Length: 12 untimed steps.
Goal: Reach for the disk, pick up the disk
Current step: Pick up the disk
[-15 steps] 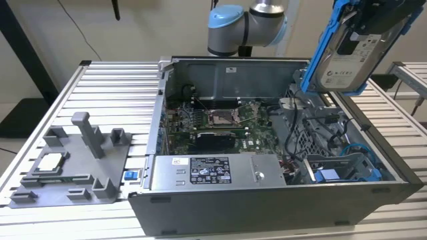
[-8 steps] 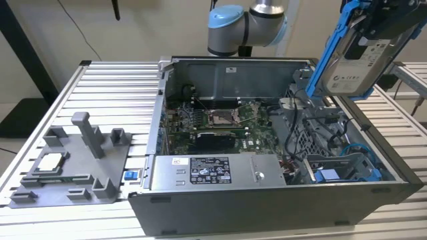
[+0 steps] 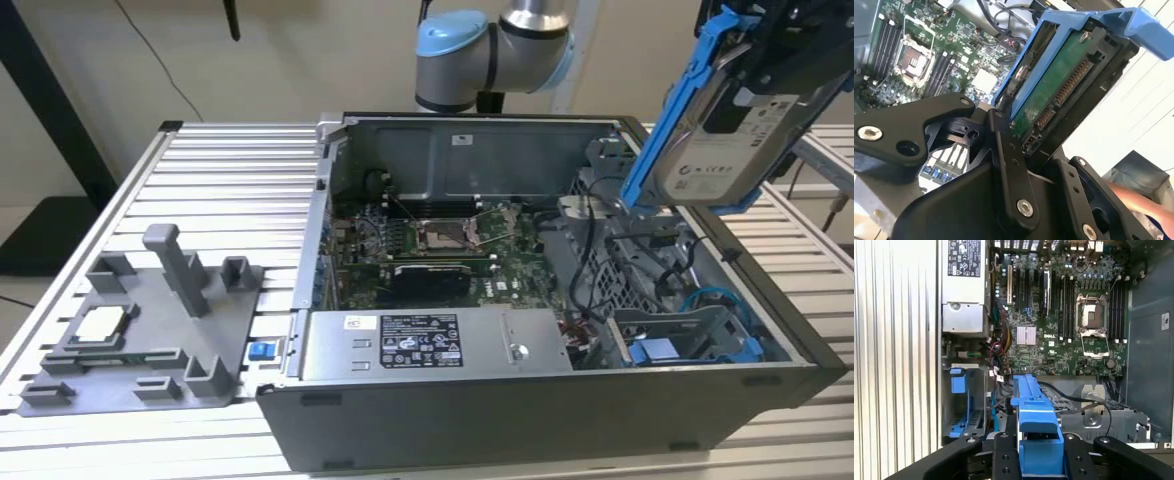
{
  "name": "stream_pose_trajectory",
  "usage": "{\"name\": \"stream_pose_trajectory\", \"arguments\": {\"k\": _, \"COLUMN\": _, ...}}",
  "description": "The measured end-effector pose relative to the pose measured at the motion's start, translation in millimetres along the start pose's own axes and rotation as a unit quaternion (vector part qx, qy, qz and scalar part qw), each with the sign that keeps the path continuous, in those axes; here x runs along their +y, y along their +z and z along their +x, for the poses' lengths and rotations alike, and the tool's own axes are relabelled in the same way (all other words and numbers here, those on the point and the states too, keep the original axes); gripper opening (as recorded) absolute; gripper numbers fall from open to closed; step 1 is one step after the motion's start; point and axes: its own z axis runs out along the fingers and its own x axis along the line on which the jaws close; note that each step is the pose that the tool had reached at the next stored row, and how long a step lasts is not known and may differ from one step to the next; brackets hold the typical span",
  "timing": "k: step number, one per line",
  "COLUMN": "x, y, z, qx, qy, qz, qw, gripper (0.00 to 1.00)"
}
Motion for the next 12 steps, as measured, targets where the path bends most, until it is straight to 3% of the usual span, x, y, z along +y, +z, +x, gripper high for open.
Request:
{"name": "stream_pose_trajectory", "arguments": {"k": 4, "x": -0.2, "y": 0.8, "z": 10.0, "qx": -0.0003, "qy": 0.0, "qz": 0.0, "qw": 1.0, "gripper": 0.0}}
{"name": "stream_pose_trajectory", "arguments": {"k": 12, "x": -0.4, "y": 3.5, "z": 23.2, "qx": -0.0003, "qy": 0.0, "qz": 0.0, "qw": 1.0, "gripper": 0.0}}
